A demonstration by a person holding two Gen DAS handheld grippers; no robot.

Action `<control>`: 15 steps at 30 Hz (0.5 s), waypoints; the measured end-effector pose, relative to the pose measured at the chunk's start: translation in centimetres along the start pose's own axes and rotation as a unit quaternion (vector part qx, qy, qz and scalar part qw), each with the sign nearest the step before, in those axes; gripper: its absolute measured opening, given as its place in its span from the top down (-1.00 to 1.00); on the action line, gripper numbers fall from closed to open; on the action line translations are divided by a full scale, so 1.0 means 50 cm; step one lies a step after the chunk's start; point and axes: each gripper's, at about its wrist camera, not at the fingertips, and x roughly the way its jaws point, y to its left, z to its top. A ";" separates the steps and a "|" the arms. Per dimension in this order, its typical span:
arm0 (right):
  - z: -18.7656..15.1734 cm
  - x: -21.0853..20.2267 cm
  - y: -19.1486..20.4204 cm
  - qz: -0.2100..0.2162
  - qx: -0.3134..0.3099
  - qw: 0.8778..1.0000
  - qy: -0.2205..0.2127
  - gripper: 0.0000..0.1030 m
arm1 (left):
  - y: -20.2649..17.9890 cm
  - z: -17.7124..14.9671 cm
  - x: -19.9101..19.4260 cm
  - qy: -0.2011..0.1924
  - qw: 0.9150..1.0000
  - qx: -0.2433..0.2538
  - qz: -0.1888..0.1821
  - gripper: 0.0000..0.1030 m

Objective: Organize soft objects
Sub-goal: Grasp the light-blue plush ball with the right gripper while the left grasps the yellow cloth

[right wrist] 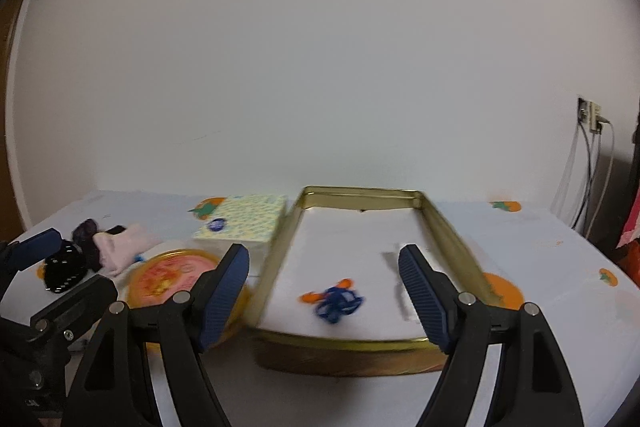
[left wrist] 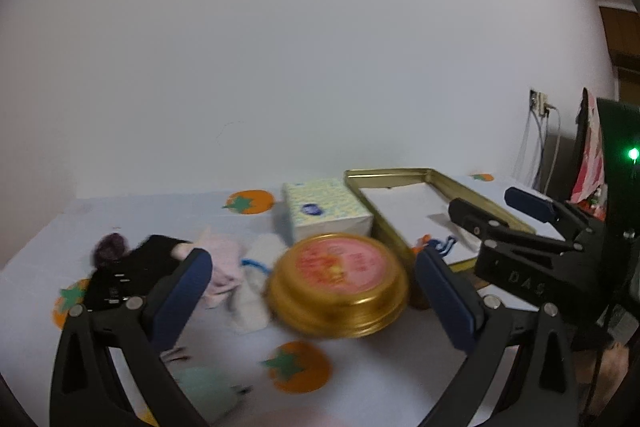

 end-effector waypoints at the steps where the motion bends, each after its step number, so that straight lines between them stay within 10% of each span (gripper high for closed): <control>1: -0.001 -0.001 0.008 0.006 0.001 1.000 0.002 -0.54 | 0.017 -0.004 -0.010 0.002 1.000 0.000 0.006 -1.00; 15: -0.019 -0.005 0.147 0.126 -0.029 0.989 0.070 -0.54 | 0.282 -0.063 -0.110 0.070 0.990 -0.036 0.118 -1.00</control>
